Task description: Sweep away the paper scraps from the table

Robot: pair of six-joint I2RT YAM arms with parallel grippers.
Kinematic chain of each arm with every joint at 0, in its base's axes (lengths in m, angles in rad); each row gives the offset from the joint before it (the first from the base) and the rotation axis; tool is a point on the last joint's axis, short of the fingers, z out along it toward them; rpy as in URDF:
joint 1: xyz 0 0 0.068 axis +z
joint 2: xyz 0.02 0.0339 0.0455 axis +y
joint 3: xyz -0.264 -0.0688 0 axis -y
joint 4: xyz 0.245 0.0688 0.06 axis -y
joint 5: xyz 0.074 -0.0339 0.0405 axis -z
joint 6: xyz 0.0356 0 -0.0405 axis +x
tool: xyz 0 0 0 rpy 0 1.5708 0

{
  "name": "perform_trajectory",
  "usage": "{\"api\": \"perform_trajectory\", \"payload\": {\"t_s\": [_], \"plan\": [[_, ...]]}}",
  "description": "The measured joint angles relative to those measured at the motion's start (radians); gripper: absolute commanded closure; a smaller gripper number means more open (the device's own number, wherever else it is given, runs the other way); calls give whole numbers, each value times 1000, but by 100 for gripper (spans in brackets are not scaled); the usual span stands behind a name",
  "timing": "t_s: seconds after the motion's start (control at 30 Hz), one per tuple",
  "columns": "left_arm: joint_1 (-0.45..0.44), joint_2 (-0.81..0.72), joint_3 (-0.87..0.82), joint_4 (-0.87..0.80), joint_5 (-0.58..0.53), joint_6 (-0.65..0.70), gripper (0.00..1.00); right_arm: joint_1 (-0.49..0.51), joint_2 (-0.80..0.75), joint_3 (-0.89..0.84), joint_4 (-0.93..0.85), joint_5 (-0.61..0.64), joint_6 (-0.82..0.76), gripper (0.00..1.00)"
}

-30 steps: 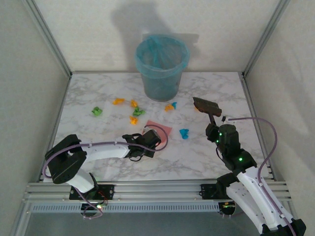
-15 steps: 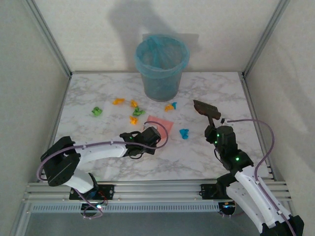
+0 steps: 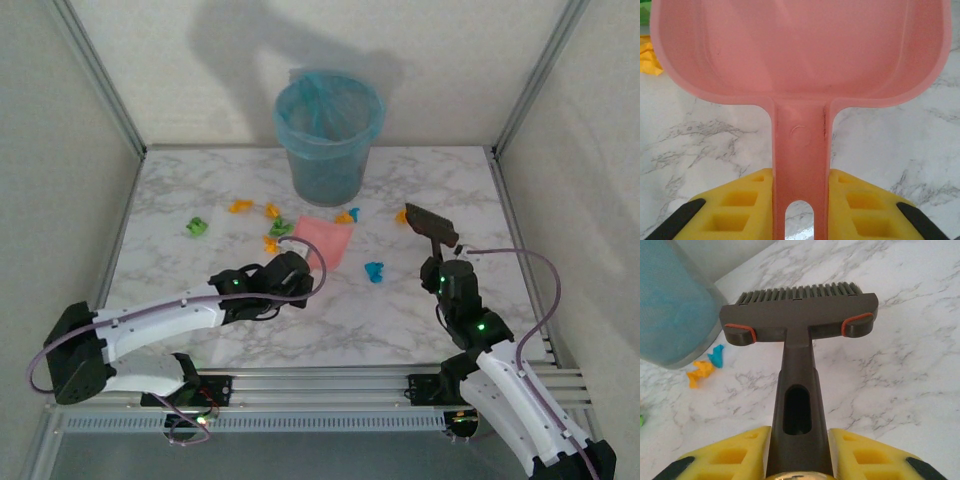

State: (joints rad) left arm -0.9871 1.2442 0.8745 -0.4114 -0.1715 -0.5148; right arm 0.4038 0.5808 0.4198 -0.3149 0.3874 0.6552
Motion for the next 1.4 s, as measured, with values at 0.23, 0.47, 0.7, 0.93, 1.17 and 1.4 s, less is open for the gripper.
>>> {"api": "perform_trajectory", "payload": {"t_s": [0.23,0.47,0.7,0.93,1.17,1.4], "plan": [[-43,-115,-4,-45,20,-2,100,0,82,107,-126,60,-19,100],[-79,-150,-6,-97,63,-29,100,-35,306,359,-266,53,-77,100],[-135,-53,-2,-124,73,-34,100,-141,533,496,-292,-17,-141,100],[-174,95,-1,-122,108,-30,100,-190,600,569,-325,-129,-174,100],[-175,280,70,-134,144,-3,100,-62,434,552,-419,-104,-200,100],[-175,425,234,-154,156,35,100,89,381,495,-496,-76,-197,100]]}}
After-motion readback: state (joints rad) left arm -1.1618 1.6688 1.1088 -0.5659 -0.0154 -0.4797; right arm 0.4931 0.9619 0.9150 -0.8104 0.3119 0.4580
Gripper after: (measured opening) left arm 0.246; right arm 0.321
